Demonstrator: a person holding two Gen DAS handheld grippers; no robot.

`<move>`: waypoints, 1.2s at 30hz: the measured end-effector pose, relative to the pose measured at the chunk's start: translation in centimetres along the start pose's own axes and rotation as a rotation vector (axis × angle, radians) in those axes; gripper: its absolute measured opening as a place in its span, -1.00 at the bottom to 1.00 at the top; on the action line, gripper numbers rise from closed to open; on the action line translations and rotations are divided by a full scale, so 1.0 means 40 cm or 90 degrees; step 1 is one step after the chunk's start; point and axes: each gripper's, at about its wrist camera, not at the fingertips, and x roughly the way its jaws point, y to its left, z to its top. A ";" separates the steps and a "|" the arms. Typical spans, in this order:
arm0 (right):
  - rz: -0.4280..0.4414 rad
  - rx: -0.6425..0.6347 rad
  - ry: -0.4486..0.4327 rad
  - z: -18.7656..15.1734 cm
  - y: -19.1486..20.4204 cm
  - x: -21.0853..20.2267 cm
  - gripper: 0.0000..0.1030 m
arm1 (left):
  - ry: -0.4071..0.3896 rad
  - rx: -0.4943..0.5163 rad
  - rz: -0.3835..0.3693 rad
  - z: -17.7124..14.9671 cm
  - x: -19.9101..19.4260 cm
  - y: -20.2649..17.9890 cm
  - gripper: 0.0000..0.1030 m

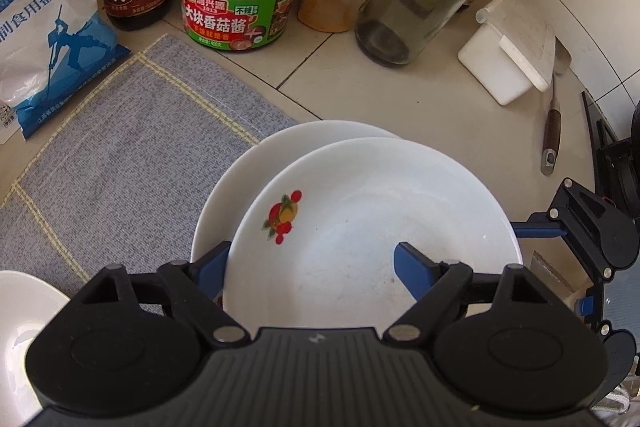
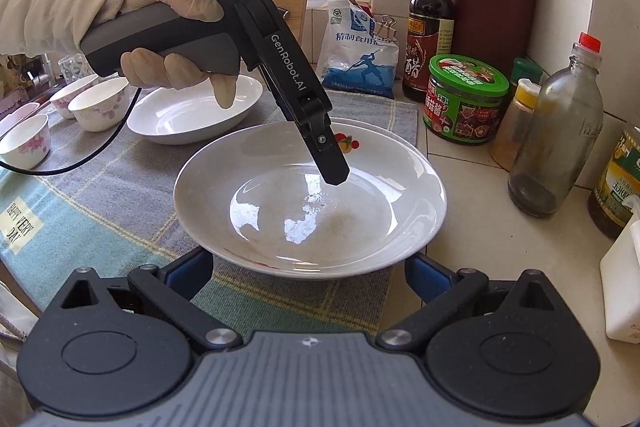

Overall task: Organize plates and bowls
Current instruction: 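Carry the large plate over the stained plate and lower it on top, then open the left gripper and withdraw from the stacked plates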

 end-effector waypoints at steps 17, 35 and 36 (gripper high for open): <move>-0.005 -0.007 0.005 0.003 0.003 0.008 1.00 | -0.023 -0.023 0.017 -0.022 -0.051 0.014 0.67; -0.060 0.004 -0.008 0.027 0.042 -0.039 1.00 | -0.212 -0.020 0.127 -0.187 -0.168 -0.071 0.74; -0.063 0.009 -0.009 0.030 0.043 -0.038 1.00 | -0.225 -0.024 0.141 -0.207 -0.174 -0.079 0.74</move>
